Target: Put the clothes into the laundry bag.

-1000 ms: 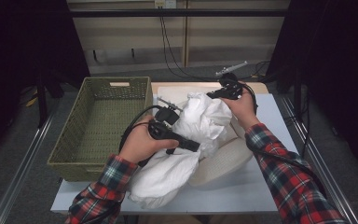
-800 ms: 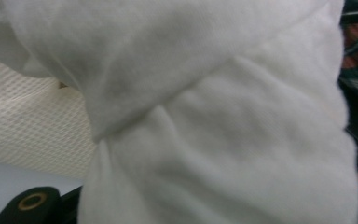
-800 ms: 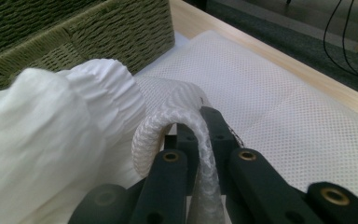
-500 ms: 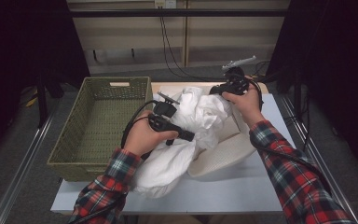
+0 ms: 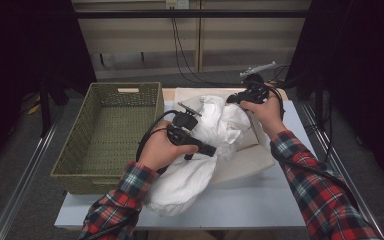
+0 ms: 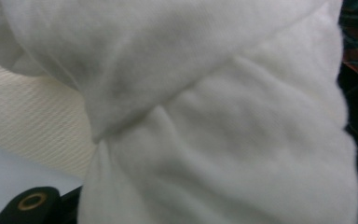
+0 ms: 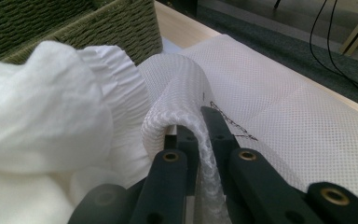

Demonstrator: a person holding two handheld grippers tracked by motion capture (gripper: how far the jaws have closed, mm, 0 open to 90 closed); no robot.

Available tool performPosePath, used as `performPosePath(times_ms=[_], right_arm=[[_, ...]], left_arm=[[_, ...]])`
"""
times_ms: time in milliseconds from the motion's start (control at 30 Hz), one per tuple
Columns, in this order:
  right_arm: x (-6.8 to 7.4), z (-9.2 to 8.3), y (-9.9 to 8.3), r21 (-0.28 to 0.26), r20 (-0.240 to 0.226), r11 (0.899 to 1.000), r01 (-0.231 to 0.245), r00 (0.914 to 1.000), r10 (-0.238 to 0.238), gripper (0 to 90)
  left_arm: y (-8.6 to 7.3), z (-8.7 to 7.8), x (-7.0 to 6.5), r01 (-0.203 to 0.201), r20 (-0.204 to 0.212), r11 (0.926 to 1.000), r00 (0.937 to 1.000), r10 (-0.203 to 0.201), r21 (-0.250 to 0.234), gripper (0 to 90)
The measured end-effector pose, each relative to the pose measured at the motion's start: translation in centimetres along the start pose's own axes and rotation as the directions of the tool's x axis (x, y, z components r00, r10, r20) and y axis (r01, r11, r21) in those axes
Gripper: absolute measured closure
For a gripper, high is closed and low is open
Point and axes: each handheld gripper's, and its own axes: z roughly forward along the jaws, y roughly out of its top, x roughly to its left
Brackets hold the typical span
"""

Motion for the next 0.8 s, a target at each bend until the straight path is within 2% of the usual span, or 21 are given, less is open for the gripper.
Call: performPosePath(times_ms=[67,100,167,333,433,533,567,667,733,800], right_arm=[[0.2,0.1,0.0,0.003,-0.001,1.000,0.006,1.0000,-0.006,87.8],[0.3,0.2,-0.1,0.004,-0.006,1.000,0.007,1.0000,-0.007,87.8],[0.3,0.2,-0.1,0.002,-0.010,1.000,-0.004,0.9999,0.004,87.8],[0.3,0.5,-0.5,0.004,-0.022,1.000,-0.008,0.9997,0.008,87.8],[0.4,0.4,-0.6,0.004,-0.021,1.000,-0.012,0.9997,0.012,87.8],[0.3,0.2,-0.6,-0.001,-0.015,1.000,-0.011,0.9998,0.011,87.8],[0.2,0.1,-0.6,-0.006,-0.014,1.000,-0.011,0.9998,0.011,87.8],[0.1,-0.2,-0.6,-0.006,-0.011,1.000,-0.013,0.9999,0.013,87.8],[0.0,-0.4,-0.5,-0.007,-0.009,1.000,-0.010,0.9999,0.010,87.8],[0.0,-0.6,-0.5,-0.012,-0.010,1.000,-0.011,0.9999,0.011,87.8]], left_arm=[[0.0,0.4,-0.2,-0.013,0.008,0.9999,0.9999,0.013,0.008,56.4],[0.0,0.6,-0.4,-0.001,0.014,1.0000,0.9999,0.001,0.001,56.4],[0.0,1.0,-0.4,-0.010,0.034,1.0000,0.9994,0.010,-0.001,56.4],[0.0,2.2,-0.6,-0.016,0.055,0.9998,0.9984,0.015,0.014,56.4],[0.0,3.1,-0.3,-0.003,0.068,0.9995,0.9977,0.001,0.033,56.4],[-0.2,3.8,0.0,0.012,0.059,0.9986,0.9982,-0.015,0.052,56.4],[-0.2,3.8,0.2,0.000,0.053,0.9980,0.9986,-0.004,0.063,56.4],[-0.4,4.3,0.7,0.047,0.035,0.9965,0.9982,-0.049,0.069,56.4],[-0.4,4.4,0.8,0.054,0.007,0.9961,0.9985,-0.054,0.071,56.4],[-0.5,4.5,1.0,0.068,-0.040,0.9948,0.9971,-0.065,0.076,56.4]])
